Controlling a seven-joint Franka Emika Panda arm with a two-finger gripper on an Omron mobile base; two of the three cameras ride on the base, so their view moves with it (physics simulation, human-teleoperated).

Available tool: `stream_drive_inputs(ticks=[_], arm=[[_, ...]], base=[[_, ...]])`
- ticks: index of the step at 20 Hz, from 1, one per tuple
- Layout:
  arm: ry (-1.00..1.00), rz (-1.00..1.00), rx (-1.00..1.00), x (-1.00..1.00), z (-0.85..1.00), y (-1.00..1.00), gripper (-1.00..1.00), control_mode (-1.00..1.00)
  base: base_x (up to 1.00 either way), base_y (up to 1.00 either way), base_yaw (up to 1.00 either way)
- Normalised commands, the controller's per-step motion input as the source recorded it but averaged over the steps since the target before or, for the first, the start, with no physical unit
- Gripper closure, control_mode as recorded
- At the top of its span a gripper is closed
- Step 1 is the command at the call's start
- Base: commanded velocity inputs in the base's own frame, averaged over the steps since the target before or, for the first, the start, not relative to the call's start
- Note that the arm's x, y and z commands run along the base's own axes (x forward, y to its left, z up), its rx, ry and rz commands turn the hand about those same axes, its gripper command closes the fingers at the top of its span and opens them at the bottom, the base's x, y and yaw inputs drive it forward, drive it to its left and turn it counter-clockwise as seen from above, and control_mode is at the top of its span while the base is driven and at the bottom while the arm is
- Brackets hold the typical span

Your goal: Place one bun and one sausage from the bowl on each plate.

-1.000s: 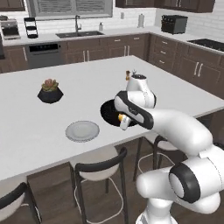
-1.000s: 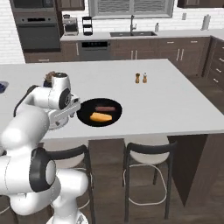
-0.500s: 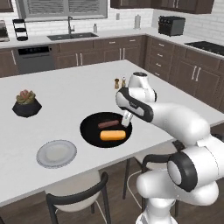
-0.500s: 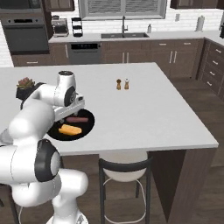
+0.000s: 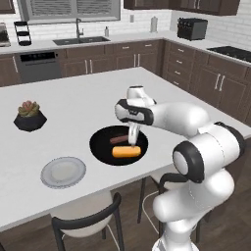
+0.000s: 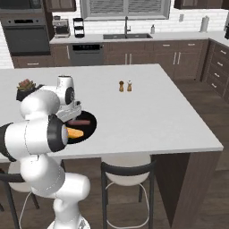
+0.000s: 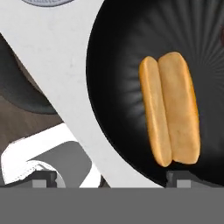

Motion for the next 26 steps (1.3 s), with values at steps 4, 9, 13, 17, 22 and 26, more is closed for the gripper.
stream_drive_inputs(ticks=[4, 9, 13, 17, 22, 26], arm=[[0.03, 0.1, -0.03, -0.32, -0.78, 0.08, -1.0, -1.0], [-0.17, 0.01, -0.03, 0.12, -0.42, -0.1, -1.0, -1.0], [-0.16, 0.0, 0.0, 0.15, -0.13, -0.04, -1.0, -1.0], [-0.09, 0.0, 0.0, 0.06, -0.03, -0.01, -1.0, -1.0], [-0.05, 0.0, 0.0, 0.2, -0.03, 0.0, -1.0, -1.0], [0.0, 0.0, 0.0, 0.31, -0.06, 0.0, -1.0, -1.0]], base=[[0.0, 0.0, 0.0], [0.0, 0.0, 0.0], [0.0, 0.0, 0.0], [0.0, 0.0, 0.0], [0.0, 0.0, 0.0], [0.0, 0.0, 0.0]])
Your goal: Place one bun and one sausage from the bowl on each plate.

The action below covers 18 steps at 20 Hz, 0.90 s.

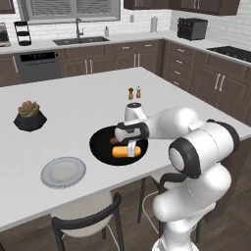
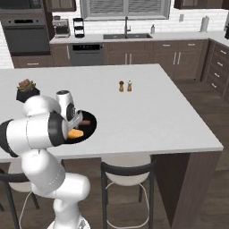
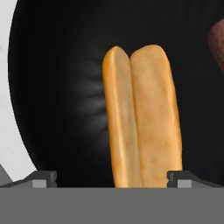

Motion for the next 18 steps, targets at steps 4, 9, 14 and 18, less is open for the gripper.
stream_drive_inputs(ticks=[4, 9, 14, 18], arm=[[0.0, 0.0, 0.0, 0.36, -0.16, 0.0, -1.0, -1.0], [0.0, 0.0, 0.0, 0.33, -0.23, 0.0, -1.0, -1.0], [0.07, 0.0, -0.02, 0.04, -0.44, 0.0, -1.0, -1.0], [0.04, 0.0, -0.01, 0.06, -0.34, 0.0, -1.0, -1.0]], base=[[0.0, 0.0, 0.0], [0.0, 0.0, 0.0], [0.0, 0.0, 0.0], [0.0, 0.0, 0.0]])
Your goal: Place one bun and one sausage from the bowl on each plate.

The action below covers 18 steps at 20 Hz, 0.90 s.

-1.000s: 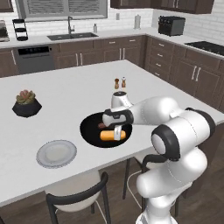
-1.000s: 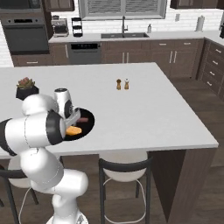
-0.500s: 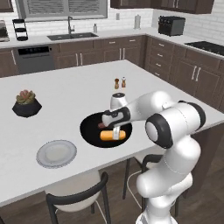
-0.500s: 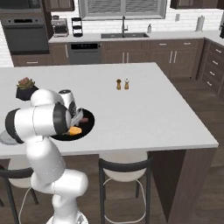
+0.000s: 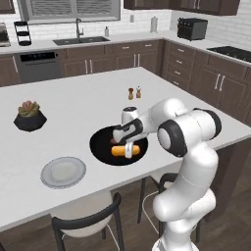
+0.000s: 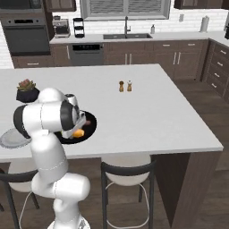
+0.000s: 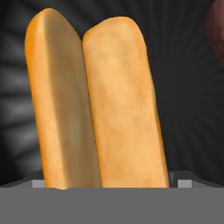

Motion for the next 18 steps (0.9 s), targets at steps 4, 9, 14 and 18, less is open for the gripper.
stream_drive_inputs(ticks=[4, 9, 14, 18], arm=[[0.0, 0.0, 0.0, 0.02, -0.01, 0.0, 1.0, -1.0], [-0.04, 0.0, 0.01, -0.35, 0.38, 0.02, 1.0, -1.0], [-0.11, 0.02, 0.0, -0.82, 1.0, 0.74, 1.0, -1.0], [-0.02, 0.02, 0.0, -0.62, 0.72, 1.0, 1.0, -1.0]], base=[[0.0, 0.0, 0.0], [0.0, 0.0, 0.0], [0.0, 0.0, 0.0], [0.0, 0.0, 0.0]])
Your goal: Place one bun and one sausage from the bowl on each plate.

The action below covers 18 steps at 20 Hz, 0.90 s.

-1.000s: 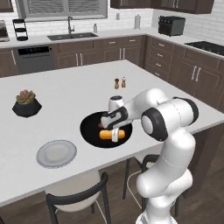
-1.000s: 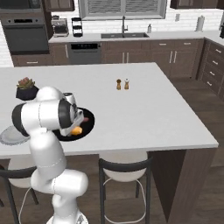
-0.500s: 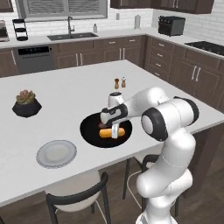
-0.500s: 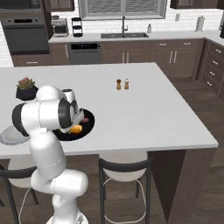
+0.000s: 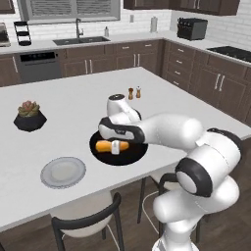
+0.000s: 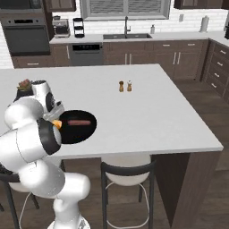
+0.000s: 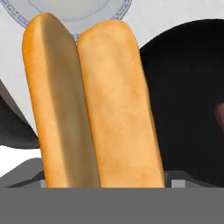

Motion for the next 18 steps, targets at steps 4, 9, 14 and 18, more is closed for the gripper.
stream_drive_inputs(ticks=[4, 9, 14, 18], arm=[[0.0, 0.0, 0.0, -0.32, 0.47, 1.0, 1.0, -1.0], [0.0, 0.0, -0.03, 0.0, -0.05, 1.0, 1.0, -1.0], [0.0, 0.0, -0.01, 0.0, -0.28, 1.0, 1.0, -1.0], [0.0, 0.0, -0.01, 0.33, -0.61, 0.99, 1.0, -1.0]], base=[[0.0, 0.0, 0.0], [0.0, 0.0, 0.0], [0.0, 0.0, 0.0], [0.0, 0.0, 0.0]])
